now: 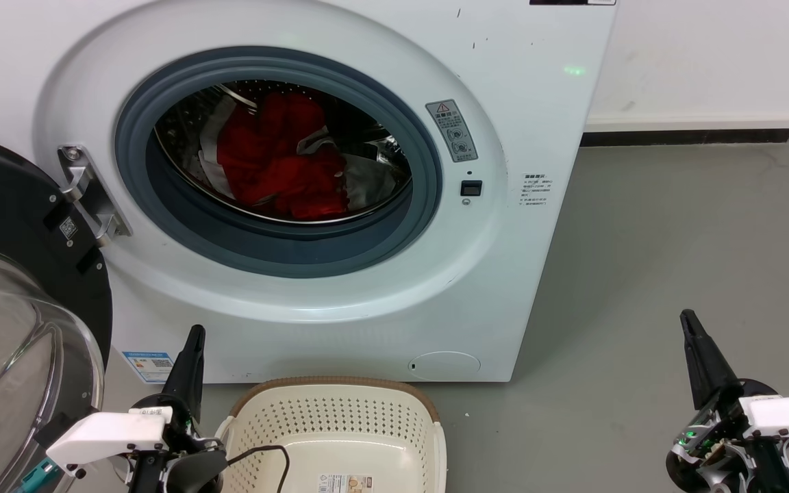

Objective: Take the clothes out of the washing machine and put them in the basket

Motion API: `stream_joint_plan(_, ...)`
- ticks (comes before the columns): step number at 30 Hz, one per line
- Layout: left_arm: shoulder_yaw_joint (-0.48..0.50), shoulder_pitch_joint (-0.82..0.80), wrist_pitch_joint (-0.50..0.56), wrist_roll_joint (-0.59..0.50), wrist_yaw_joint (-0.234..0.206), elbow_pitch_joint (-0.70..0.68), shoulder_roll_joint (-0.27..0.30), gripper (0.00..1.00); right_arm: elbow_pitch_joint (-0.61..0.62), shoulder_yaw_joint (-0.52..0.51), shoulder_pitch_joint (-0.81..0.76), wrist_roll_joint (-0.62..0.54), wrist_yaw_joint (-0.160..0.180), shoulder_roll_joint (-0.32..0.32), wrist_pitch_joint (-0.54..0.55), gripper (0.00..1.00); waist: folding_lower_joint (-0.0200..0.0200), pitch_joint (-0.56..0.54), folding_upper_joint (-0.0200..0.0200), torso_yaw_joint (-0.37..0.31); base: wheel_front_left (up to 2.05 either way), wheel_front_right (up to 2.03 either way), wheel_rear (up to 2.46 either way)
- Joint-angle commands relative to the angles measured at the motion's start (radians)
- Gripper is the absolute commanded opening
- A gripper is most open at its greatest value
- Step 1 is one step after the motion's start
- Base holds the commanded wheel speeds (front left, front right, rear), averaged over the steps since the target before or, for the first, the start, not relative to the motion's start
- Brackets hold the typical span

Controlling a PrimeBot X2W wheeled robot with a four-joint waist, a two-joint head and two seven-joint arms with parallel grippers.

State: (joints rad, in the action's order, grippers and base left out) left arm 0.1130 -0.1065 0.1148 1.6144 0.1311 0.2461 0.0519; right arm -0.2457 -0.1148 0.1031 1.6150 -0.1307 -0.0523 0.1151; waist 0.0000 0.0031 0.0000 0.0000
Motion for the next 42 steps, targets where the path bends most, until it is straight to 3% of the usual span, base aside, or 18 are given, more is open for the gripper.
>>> stream_joint_plan(1, 0.002, -0.006, 0.002, -0.003, 0.003, 0.0, -0.003, 0.0, -0.002, 0.0, 0.013, -0.005, 0.0, 0.003, 0.001, 0.0, 0.0, 0.0, 0.0, 0.0, 0.0, 0.0, 0.0)
stream_joint_plan(24, 0.002, -0.006, 0.001, -0.003, 0.003, 0.0, -0.003, 0.0, -0.002, 0.0, 0.013, -0.005, 0.0, 0.003, 0.0, 0.0, 0.0, 0.0, 0.0, 0.0, 0.0, 0.0, 0.0)
stream_joint_plan(25, 0.0, 0.0, 0.0, 0.0, 0.0, 0.0, 0.0, 1.0, 0.0, 0.0, 0.0, 0.0, 0.0, 0.0, 0.0, 1.0, 0.0, 0.0, 0.0, 0.0, 0.0, 0.0, 0.0)
stream_joint_plan(33, -0.005, 0.026, -0.027, -0.036, -0.001, 0.006, -0.002, 1.0, -0.014, -0.001, -0.029, -0.03, 0.0, 0.001, -0.027, 1.0, 0.0, 0.001, 0.0, 0.0, 0.0, 0.0, 0.0)
stream_joint_plan(42, 0.001, 0.031, -0.071, -0.197, -0.025, -0.055, -0.002, 1.0, 0.032, -0.017, -0.043, -0.186, 0.0, 0.001, -0.071, 1.0, 0.0, 0.003, 0.0, 0.001, 0.0, 0.0, 0.0)
